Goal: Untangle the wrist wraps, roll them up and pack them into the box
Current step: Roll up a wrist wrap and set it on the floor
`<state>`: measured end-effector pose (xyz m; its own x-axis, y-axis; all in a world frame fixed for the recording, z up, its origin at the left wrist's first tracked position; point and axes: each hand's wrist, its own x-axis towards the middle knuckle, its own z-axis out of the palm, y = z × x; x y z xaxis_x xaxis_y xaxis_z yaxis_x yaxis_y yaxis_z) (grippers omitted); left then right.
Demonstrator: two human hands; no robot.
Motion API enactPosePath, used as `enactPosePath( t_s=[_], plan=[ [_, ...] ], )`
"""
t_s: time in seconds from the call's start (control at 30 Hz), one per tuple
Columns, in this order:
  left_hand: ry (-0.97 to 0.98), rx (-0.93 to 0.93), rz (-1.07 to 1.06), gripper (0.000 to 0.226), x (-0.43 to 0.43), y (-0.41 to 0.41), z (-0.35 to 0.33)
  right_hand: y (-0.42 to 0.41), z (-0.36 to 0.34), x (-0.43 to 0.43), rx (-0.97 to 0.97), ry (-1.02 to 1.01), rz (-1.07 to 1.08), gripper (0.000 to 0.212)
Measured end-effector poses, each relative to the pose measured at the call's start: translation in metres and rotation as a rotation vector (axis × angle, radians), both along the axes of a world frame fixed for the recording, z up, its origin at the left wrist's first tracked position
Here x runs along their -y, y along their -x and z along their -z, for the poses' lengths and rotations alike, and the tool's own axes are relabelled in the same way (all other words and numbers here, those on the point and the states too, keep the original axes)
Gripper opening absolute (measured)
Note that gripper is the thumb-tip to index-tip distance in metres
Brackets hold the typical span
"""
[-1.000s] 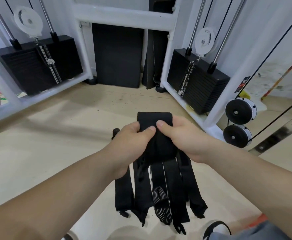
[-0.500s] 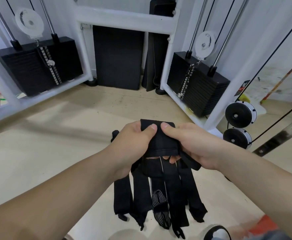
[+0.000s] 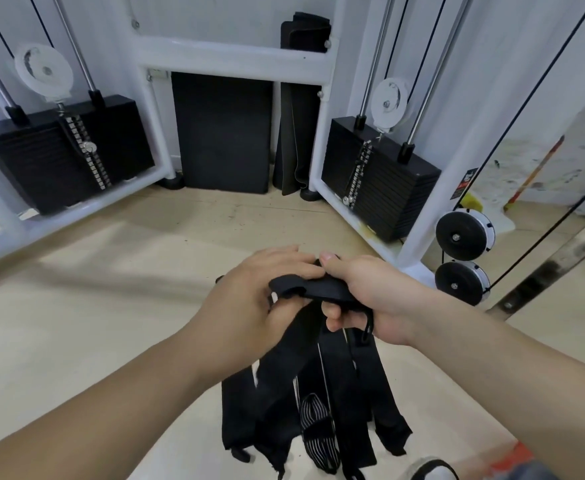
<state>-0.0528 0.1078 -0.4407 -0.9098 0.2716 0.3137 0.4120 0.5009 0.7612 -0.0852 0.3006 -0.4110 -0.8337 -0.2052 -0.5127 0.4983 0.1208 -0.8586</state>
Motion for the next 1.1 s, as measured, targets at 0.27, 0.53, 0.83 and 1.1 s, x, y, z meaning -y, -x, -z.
enactPosePath(
  t_s=[0.27,0.53,0.83,1.1],
  plan=[
    [-0.413,0.465,-0.170,0.022,-0.014,0.006,-0.003,0.008,0.013,-0.021,0.008,-0.161,0.041,0.065],
    [-0.590,0.588,-0.248,0.015,-0.017,0.007,-0.002,0.002,0.005,-0.022,-0.299,0.081,-0.111,0.043],
    [-0.462,0.518,-0.325,0.034,-0.015,0.005,-0.005,0.003,0.011,-0.016,-0.313,0.087,0.141,0.020],
    [-0.327,0.469,-0.293,0.027,-0.019,-0.001,-0.007,-0.001,0.015,-0.008,-0.277,0.033,0.216,0.008]
  ],
)
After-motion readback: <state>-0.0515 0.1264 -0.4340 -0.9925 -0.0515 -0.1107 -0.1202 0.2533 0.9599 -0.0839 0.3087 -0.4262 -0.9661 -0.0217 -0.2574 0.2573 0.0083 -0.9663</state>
